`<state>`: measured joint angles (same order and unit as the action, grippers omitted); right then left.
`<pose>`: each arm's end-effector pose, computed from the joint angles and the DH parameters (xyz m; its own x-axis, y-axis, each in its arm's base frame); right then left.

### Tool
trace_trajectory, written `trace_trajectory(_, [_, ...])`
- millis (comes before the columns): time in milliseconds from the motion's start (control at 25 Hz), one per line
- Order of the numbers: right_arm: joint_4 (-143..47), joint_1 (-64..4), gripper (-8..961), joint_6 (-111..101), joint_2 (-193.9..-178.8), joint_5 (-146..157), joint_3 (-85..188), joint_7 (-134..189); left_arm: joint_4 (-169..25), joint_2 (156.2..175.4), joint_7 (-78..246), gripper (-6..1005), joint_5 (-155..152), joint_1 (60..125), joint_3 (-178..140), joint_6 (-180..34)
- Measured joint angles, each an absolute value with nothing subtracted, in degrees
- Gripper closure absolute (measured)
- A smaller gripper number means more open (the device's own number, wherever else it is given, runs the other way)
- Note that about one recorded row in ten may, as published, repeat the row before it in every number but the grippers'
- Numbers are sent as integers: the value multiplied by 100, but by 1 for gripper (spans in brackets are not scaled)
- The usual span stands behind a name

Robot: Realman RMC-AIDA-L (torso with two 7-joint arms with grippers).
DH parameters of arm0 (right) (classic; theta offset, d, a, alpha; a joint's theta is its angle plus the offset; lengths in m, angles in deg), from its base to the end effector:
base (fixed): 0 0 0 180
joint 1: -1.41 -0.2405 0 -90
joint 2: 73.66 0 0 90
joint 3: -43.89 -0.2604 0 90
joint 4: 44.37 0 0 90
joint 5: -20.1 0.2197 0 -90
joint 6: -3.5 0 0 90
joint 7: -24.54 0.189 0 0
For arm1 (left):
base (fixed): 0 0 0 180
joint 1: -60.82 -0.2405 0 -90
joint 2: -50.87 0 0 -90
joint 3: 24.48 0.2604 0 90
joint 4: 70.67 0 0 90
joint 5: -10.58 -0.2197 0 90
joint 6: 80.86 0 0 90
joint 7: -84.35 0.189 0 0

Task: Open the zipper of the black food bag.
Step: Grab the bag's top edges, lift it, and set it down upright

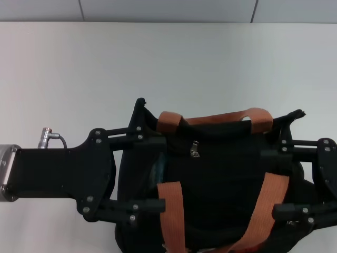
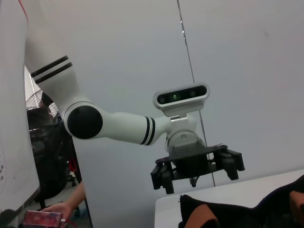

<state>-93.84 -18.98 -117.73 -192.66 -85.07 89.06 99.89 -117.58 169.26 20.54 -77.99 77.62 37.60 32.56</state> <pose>0.2209 0.2486 0.0037 0.7563 -0.1657 -0.6329 -0.1094 -0.9858 0.1275 -0.2020 0.2460 -0.0188 0.6890 -0.0149 0.7246 -0.0272 -0.9996 0.0054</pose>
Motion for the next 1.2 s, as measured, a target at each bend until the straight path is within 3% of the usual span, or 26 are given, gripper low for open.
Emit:
trace_trajectory(600, [-9357, -1827, 141, -11783, -19270, -8482, 8711, 9938, -11765, 16926, 2054, 242, -7800, 7737, 3776, 3297])
trace_trajectory(1200, [-9021, -1769, 140, -11808, -19284, -8412, 7536, 9704, -11690, 16903, 2605, 297, -7744, 6346, 3235, 3403])
